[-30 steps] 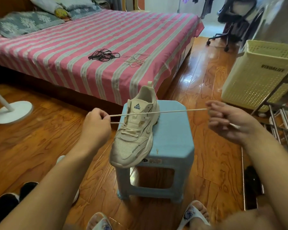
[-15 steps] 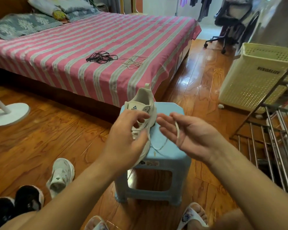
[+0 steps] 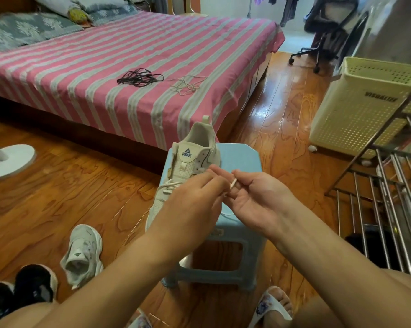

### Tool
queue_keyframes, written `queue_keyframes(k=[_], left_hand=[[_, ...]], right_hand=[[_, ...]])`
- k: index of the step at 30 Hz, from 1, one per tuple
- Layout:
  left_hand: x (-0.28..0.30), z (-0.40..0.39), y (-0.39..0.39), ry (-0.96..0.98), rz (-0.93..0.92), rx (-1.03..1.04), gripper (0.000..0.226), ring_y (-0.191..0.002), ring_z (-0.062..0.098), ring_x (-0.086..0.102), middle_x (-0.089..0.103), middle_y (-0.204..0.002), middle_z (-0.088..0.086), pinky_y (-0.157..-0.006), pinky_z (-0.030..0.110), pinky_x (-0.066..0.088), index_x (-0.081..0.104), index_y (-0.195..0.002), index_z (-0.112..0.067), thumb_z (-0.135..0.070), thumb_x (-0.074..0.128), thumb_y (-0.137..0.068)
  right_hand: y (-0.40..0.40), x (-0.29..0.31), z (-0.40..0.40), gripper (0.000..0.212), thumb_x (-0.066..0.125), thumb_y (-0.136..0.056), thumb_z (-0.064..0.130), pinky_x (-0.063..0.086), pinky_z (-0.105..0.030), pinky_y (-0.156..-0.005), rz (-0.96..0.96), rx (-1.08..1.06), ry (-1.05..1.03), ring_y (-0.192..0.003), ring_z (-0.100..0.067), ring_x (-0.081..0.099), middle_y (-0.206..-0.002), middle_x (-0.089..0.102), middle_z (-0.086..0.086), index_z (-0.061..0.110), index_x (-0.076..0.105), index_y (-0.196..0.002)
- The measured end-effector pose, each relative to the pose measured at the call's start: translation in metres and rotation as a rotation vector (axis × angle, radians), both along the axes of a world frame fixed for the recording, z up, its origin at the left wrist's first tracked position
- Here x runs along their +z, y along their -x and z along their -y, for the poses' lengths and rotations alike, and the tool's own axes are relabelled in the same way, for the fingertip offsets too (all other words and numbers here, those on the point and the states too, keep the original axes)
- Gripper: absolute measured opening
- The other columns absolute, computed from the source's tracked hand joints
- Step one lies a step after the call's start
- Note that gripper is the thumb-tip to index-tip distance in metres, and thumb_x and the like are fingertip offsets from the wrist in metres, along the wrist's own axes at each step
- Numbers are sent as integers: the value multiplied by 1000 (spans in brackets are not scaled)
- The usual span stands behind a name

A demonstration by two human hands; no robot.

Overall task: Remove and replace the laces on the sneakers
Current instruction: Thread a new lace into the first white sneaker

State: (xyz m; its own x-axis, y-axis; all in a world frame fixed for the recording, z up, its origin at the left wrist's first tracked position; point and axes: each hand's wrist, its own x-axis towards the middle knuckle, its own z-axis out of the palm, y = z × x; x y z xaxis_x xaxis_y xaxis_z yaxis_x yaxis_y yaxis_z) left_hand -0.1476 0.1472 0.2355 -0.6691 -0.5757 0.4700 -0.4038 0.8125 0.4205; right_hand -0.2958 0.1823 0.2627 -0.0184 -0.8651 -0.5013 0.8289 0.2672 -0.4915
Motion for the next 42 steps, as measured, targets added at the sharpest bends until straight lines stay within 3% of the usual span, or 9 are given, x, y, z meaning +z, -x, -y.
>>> queue_keyframes(k=[2,7,10,12,16,19,25,28,42], left_hand=[[4,3,-2,-120,-78,39,15,-86,14,61,64,-94,-4,-72,38,55,65,-99,-16,-5,70,-91],[17,15,-20,-374,36,42,21,-91,5,64,66,-93,-13,-81,31,57,64,-101,-28,-11,71,-92],[25,14,-24,-607,-36,7,36,-86,8,69,71,-88,-7,-78,28,58,56,-109,-30,-11,79,-87],[26,17,-24,-605,-55,26,41,-82,8,69,71,-87,-7,-73,24,57,53,-110,-31,-11,79,-86],[13,39,-30,-372,-11,200,40,-96,8,61,60,-109,-11,-84,31,56,59,-121,-29,-11,75,-89],[9,57,-35,-41,203,438,27,-109,19,49,62,-112,-9,-91,40,39,68,-118,-31,-17,62,-96],[14,59,-25,-327,301,446,16,-95,11,61,67,-82,-14,-88,37,27,69,-99,-40,-37,54,-100],[10,59,-20,-263,302,487,14,-102,13,54,57,-94,-13,-88,39,33,73,-96,-40,-37,60,-96],[-6,70,-12,-242,176,386,10,-102,15,51,50,-93,-12,-84,37,27,76,-96,-49,-41,75,-89]], right_hand=[[1,3,-2,26,37,-108,15,58,-41,-89,-258,85,-47,-93,-28,76,-99,76,-17,-1,56,-117],[33,4,0,46,36,-96,68,58,-42,-78,-1861,288,-116,-78,-19,72,-84,74,1,31,54,-114],[20,10,-7,38,42,-102,49,56,-40,-83,-1481,538,252,-91,-19,67,-98,72,0,22,66,-113],[8,5,-10,27,49,-104,33,53,-29,-61,-1213,609,330,-67,-18,62,-82,70,-4,15,68,-109],[6,-22,9,17,59,-100,20,38,-20,-53,-1485,390,257,-49,-3,47,-65,67,-1,16,74,-93],[5,-30,19,14,64,-95,8,42,-24,-53,-1377,328,199,-53,-9,49,-77,75,-6,13,77,-93],[-3,-39,28,16,69,-94,26,38,-9,-54,-1684,173,233,-55,1,57,-66,67,13,25,76,-79],[-11,-45,33,15,68,-94,32,32,-6,-59,-1838,141,247,-66,-1,56,-73,66,13,24,79,-88],[-9,-39,50,20,68,-94,32,53,-34,-71,-1727,306,167,-71,-15,63,-67,62,9,28,66,-74]])
